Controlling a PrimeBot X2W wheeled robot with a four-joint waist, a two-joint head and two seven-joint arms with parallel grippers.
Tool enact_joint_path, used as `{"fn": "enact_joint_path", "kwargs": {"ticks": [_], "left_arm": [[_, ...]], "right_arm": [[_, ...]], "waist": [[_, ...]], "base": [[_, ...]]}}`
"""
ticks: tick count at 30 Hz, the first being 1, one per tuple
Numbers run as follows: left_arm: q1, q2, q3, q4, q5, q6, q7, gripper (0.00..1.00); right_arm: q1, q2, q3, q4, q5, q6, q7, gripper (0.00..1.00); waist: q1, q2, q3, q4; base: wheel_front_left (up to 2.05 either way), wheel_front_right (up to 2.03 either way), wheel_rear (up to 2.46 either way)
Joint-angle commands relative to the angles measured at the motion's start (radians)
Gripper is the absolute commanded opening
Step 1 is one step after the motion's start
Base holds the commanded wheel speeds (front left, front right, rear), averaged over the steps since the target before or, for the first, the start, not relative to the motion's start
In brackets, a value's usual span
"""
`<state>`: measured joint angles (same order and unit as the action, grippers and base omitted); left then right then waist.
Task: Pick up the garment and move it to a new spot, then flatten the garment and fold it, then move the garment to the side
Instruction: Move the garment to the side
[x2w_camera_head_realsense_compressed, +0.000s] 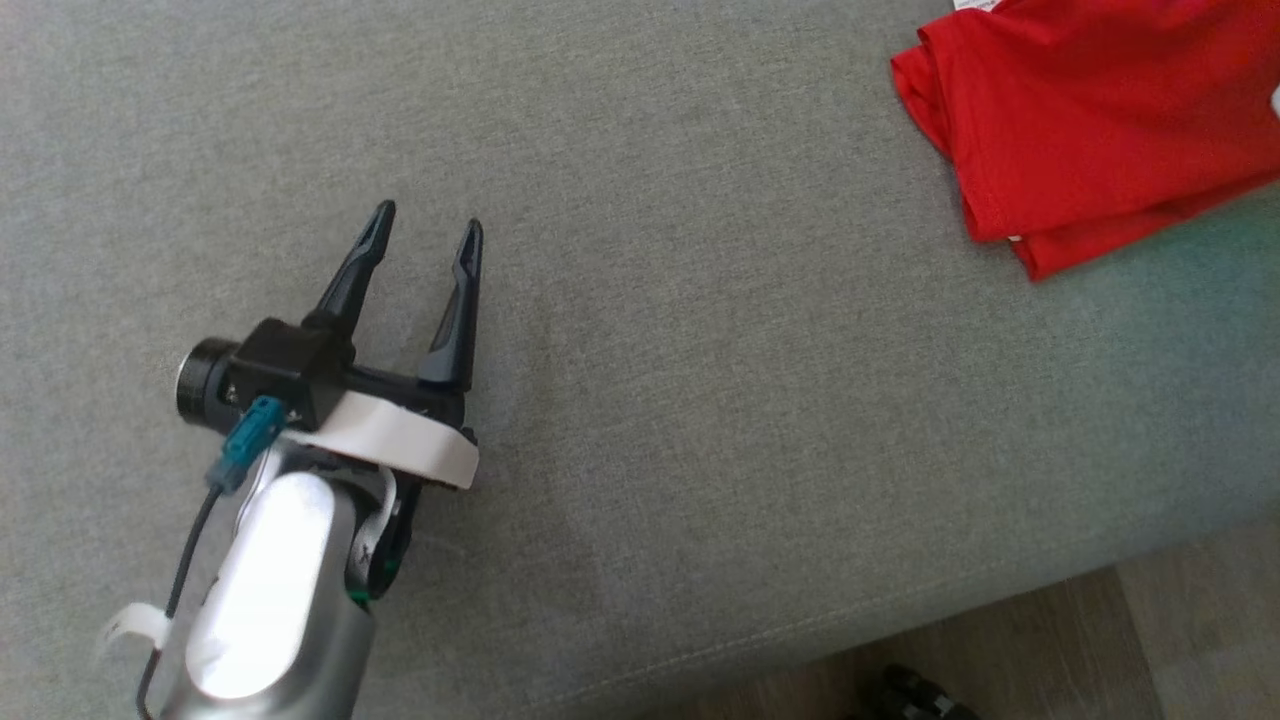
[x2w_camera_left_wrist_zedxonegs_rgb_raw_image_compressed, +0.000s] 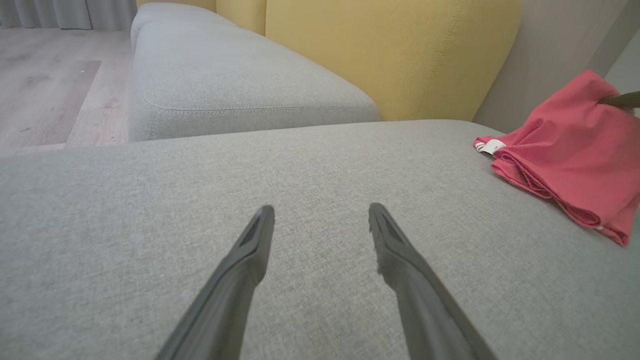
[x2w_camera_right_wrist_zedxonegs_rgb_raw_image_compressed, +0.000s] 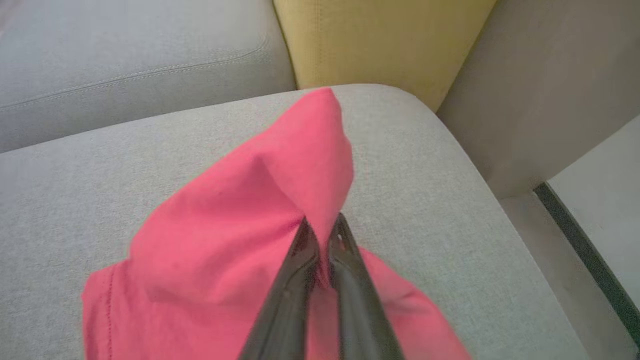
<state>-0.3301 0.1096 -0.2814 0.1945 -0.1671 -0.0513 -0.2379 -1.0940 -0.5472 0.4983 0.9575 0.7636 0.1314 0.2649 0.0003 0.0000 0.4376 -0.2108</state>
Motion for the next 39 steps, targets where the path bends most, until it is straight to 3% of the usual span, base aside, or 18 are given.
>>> {"fn": "enact_joint_path", "kwargs": {"ticks": [1,2,3,11,18,22,29,33,39], "left_arm": [[-0.03,0.013,0.024,-0.036,0.005,0.006,-0.001,1.0],[-0.031,0.012,0.023,-0.033,0.004,0.006,-0.002,1.0],[-0.031,0.01,0.023,-0.03,0.002,0.007,-0.003,1.0],[-0.011,-0.001,0.037,0.001,-0.026,0.018,-0.017,1.0],[0.046,-0.013,0.084,0.006,-0.058,0.043,-0.023,1.0],[0.085,-0.009,0.124,-0.02,-0.063,0.053,-0.024,1.0],[0.153,0.005,0.176,-0.048,-0.064,0.059,-0.024,1.0],[0.19,0.002,0.189,-0.048,-0.059,0.067,-0.024,1.0],[0.224,-0.013,0.206,-0.055,-0.044,0.082,-0.024,1.0]], "right_arm": [[-0.019,-0.024,-0.004,-0.008,-0.013,-0.001,0.002,0.27],[-0.023,-0.022,-0.004,0.0,-0.019,-0.001,0.003,0.91],[-0.026,-0.018,-0.004,0.008,-0.025,-0.001,0.001,1.0],[-0.024,-0.016,0.003,0.01,-0.105,-0.001,-0.083,1.0],[0.067,0.013,0.001,-0.155,-0.157,-0.001,-0.25,1.0],[0.177,0.033,-0.049,-0.263,-0.184,-0.001,-0.337,1.0],[0.45,0.088,-0.174,-0.472,-0.264,-0.001,-0.392,1.0],[0.625,0.142,-0.25,-0.595,-0.331,-0.001,-0.422,1.0],[0.822,0.234,-0.336,-0.679,-0.398,-0.001,-0.425,1.0]], "waist": [[-0.0003,0.0,-0.003,0.0],[-0.0003,0.0,-0.006,0.001],[-0.0003,0.0,-0.012,0.002],[-0.0003,0.0,-0.109,0.024],[-0.0003,0.0,-0.248,0.059],[-0.0003,0.0,-0.32,0.09],[-0.0003,0.0,-0.415,0.145],[-0.0003,0.0,-0.442,0.165],[-0.0003,0.0,-0.453,0.186]], "base": [[0.0,0.0,0.0],[0.0,0.0,0.0],[0.0,0.0,0.0],[0.0,0.0,0.0],[0.0,0.0,0.0],[0.0,0.0,0.0],[0.0,0.0,0.0],[0.0,0.0,0.0],[0.0,0.0,0.0]]}}
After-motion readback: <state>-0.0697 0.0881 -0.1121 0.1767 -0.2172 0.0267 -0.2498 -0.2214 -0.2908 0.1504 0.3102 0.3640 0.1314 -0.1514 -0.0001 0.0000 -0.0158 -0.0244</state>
